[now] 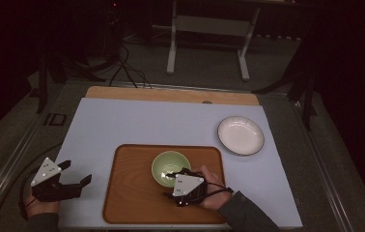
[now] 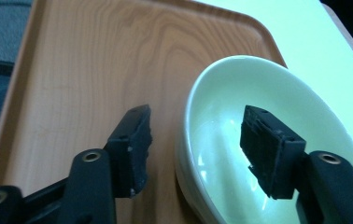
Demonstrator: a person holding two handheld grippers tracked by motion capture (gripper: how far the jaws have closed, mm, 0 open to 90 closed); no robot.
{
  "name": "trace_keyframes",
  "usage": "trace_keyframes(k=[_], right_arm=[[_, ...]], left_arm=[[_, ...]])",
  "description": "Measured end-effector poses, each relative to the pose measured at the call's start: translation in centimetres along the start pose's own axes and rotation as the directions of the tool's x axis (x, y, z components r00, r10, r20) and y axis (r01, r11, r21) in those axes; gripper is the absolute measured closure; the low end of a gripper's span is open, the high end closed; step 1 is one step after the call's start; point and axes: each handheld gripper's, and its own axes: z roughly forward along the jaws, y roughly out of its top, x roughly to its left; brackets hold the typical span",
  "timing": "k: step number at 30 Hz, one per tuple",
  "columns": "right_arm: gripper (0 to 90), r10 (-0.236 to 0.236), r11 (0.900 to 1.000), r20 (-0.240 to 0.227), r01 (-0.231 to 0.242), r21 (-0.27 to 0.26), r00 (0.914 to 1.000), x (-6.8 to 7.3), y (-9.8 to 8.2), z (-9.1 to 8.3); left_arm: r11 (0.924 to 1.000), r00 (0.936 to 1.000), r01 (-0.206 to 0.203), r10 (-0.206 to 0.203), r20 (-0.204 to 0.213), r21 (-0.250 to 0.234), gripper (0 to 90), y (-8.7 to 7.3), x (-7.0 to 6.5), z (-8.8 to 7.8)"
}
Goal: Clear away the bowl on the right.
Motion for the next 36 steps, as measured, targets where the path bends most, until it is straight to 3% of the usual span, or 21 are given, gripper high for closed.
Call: trace_keyframes(k=[7,12,15,18,19,20,21,24,27,33,34,36], right_arm=[[37.8,0.055,0.998,0.021,-0.054,-0.039,0.9982,-0.7,-0.4,-1.6],[34.4,0.118,0.992,0.07,-0.114,-0.06,0.9905,-1.8,-1.5,-3.0],[33.0,0.152,0.987,0.106,-0.145,-0.069,0.9827,-2.4,-2.3,-3.9],[29.6,0.2,0.979,0.145,-0.191,-0.073,0.969,-3.2,-3.4,-4.8],[29.6,0.2,0.979,0.145,-0.191,-0.073,0.969,-3.2,-3.4,-4.8],[29.2,0.228,0.973,0.151,-0.219,-0.073,0.9619,-3.5,-3.9,-5.1],[27.9,0.273,0.962,0.183,-0.262,-0.082,0.9444,-4.0,-4.9,-5.8],[24.9,0.343,0.939,0.244,-0.331,-0.089,0.9072,-4.5,-6.5,-6.8],[24.8,0.416,0.909,0.307,-0.403,-0.108,0.8558,-4.9,-8.3,-8.0],[20.2,0.525,0.842,0.428,-0.523,-0.134,0.7356,-5.4,-11.1,-10.2],[20.1,0.537,0.83,0.455,-0.542,-0.133,0.7103,-5.4,-11.5,-10.6],[20.0,0.561,0.807,0.479,-0.574,-0.136,0.6754,-5.3,-12.6,-11.2]], left_arm=[[1.0,1.0,0.0,0.0,-0.002,-0.001,7.4,0.0,0.0,0.0],[1.0,1.0,0.001,-0.001,-0.004,-0.001,7.4,0.0,0.0,-0.1],[1.0,1.0,0.003,-0.003,-0.005,-0.003,7.4,0.0,0.0,-0.1],[1.0,1.0,0.004,-0.004,-0.006,-0.004,7.4,0.0,0.0,-0.1],[1.0,1.0,0.004,-0.004,-0.006,-0.004,7.4,0.0,0.0,-0.1],[1.0,1.0,0.004,-0.004,-0.007,-0.005,7.4,0.0,0.0,-0.1],[1.0,1.0,0.004,-0.004,-0.008,-0.005,7.4,0.0,0.0,-0.1],[1.0,0.9999,0.005,-0.005,-0.009,-0.005,7.4,0.0,0.0,-0.1],[1.0,0.9999,0.004,-0.004,-0.01,-0.005,7.4,0.0,-0.1,-0.1],[0.9999,0.9999,0.005,-0.005,-0.011,-0.011,7.4,0.0,0.0,-0.2],[0.9999,0.9999,0.005,-0.005,-0.011,-0.011,7.4,0.0,0.0,-0.2],[0.9999,0.9999,0.005,-0.005,-0.01,-0.012,7.4,0.0,0.0,-0.2]])
